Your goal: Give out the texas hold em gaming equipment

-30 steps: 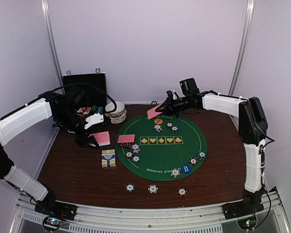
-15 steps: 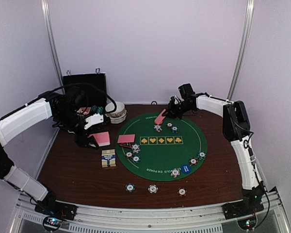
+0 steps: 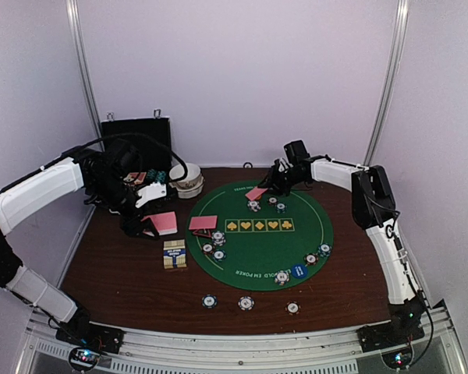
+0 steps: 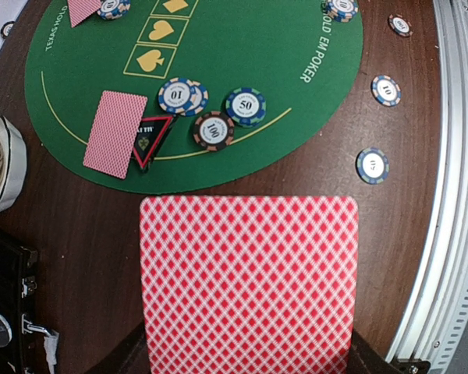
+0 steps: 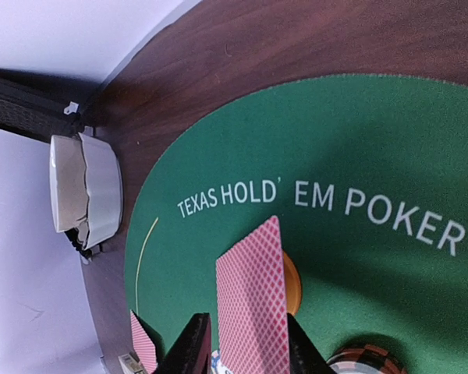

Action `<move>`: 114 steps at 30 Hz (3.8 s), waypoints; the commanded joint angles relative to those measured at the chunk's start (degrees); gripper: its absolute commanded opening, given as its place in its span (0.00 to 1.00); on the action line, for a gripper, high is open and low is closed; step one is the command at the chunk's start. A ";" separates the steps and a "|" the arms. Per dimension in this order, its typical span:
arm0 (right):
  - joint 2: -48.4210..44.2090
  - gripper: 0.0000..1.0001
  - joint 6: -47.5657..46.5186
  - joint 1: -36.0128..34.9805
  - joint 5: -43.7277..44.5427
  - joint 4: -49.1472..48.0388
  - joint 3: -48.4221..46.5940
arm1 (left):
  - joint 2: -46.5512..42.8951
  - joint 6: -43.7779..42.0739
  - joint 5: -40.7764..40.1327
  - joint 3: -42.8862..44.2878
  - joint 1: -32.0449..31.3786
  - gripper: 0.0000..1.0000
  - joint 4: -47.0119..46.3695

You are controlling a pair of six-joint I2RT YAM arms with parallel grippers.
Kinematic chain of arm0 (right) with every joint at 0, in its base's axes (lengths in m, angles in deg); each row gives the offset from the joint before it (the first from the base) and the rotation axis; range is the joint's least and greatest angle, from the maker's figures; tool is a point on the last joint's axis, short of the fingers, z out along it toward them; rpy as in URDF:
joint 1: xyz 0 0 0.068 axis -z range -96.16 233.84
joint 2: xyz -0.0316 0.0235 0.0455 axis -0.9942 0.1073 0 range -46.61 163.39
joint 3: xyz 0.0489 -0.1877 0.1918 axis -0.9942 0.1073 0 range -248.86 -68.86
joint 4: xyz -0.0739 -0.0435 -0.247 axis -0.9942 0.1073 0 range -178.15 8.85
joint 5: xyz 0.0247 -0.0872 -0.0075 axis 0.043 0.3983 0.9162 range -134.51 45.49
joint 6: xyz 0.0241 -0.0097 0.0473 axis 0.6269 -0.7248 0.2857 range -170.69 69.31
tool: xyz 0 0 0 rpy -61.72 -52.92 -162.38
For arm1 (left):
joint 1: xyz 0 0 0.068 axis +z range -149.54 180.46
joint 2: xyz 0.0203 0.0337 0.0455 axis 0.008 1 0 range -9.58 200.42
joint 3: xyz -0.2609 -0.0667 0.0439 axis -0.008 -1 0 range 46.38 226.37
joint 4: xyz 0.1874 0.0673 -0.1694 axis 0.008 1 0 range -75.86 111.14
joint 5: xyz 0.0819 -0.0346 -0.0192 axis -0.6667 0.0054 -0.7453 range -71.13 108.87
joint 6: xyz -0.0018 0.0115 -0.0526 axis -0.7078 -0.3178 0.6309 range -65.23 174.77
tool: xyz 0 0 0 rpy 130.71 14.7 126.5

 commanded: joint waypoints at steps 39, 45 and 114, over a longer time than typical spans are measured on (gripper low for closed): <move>-39.63 0.91 15.59 -24.67 -1.67 -32.64 45.52 | -1.07 0.81 1.94 1.87 0.15 0.00 -0.08; -34.45 0.91 19.19 -28.92 -3.23 -38.96 42.77 | -0.87 0.94 2.10 2.11 0.15 0.00 -0.09; -23.69 0.34 24.29 -29.70 -9.06 -37.90 34.16 | -0.88 0.54 2.28 2.42 0.15 0.00 0.22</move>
